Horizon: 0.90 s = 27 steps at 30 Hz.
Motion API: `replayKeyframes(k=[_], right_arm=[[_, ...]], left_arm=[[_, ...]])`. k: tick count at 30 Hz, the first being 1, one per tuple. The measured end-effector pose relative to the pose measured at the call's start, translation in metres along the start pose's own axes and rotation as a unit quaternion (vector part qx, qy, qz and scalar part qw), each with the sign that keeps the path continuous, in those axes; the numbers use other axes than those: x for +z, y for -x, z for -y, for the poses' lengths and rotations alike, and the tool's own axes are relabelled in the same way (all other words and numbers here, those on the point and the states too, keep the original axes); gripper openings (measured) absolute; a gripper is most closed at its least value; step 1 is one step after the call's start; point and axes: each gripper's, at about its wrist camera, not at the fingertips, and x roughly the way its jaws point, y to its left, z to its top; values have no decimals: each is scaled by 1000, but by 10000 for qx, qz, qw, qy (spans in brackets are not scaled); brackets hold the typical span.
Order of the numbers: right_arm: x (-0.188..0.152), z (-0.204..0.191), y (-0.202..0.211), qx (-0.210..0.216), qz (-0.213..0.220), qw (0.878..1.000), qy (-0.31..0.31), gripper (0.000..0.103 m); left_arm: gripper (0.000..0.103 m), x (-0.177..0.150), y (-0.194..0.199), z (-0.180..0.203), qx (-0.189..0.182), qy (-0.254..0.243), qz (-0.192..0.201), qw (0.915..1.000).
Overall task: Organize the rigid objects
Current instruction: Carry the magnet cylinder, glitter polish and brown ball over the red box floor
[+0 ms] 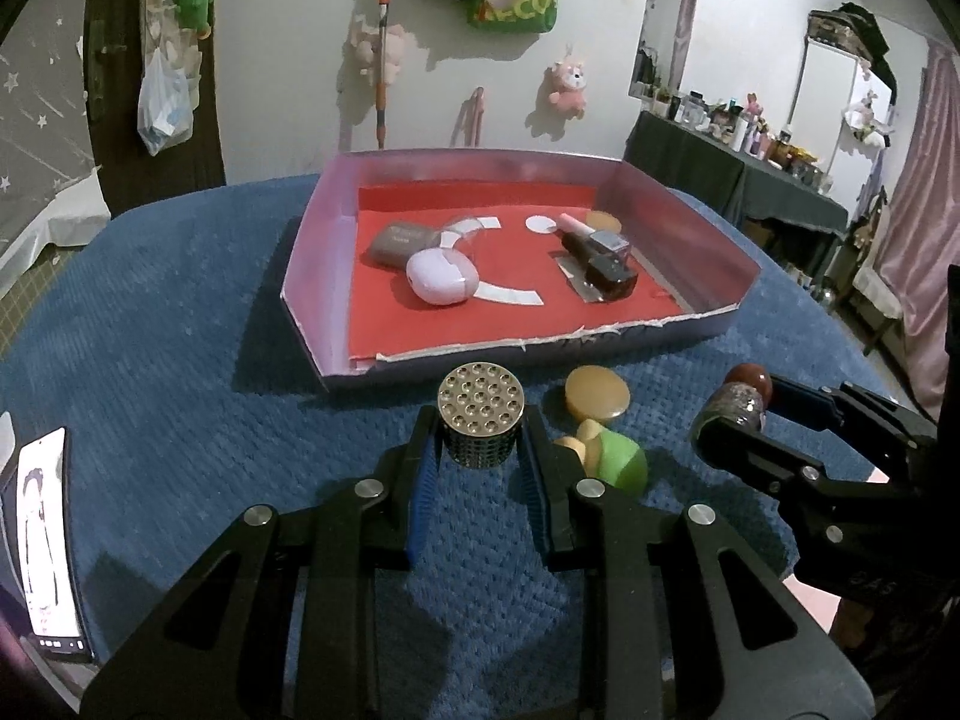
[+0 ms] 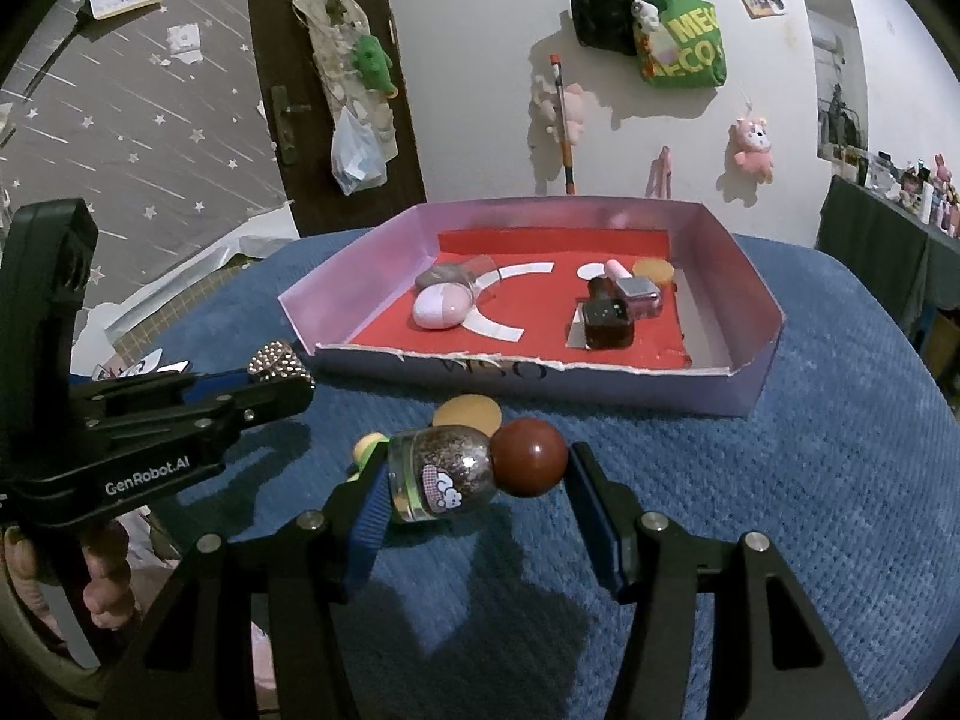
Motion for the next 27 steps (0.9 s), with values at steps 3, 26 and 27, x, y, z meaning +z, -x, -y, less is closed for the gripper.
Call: replayKeyframes(k=[3,26,27], right_arm=[[5,0,2,43,39,10000,-1,60],[50,17,-6,209,240,9995,-25,60],[52,18,-6,210,241,9995,-30,60]], left_arm=[[24,4,1,0,-4,-3,35,10000],[24,49,-15,0,57,-69,127,9999],[24,51,-17,0,55,-68,120,9999]])
